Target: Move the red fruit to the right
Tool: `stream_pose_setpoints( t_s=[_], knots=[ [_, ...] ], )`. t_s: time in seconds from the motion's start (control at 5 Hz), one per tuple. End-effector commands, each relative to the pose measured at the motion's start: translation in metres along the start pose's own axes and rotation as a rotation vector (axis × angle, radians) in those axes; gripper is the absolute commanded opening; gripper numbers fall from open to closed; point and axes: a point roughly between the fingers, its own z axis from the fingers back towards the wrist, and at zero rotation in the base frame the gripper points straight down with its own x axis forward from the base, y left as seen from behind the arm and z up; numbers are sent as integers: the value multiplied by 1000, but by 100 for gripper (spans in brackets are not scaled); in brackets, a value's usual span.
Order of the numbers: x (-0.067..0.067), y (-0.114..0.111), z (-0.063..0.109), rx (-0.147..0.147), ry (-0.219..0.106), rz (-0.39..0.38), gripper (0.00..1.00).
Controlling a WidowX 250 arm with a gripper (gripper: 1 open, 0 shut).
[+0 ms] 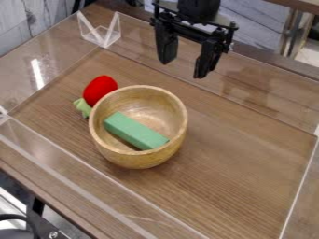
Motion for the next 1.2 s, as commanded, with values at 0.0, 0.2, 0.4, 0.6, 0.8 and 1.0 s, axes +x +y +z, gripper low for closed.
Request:
stream_pose_setpoints(
  t_s=[0.0, 0.2, 0.4, 0.6, 0.8, 1.0],
  knots=[
    [-4, 4, -17, -4, 30, 43, 100],
    [-9, 22, -13, 3, 4, 6, 100],
    [-14, 41, -4, 14, -50, -41, 100],
    [-25, 70, 5, 28, -91, -37, 100],
    [-34, 100, 9, 46, -122, -31, 100],
    [-29, 116, 5, 55, -124, -23, 100]
  ],
)
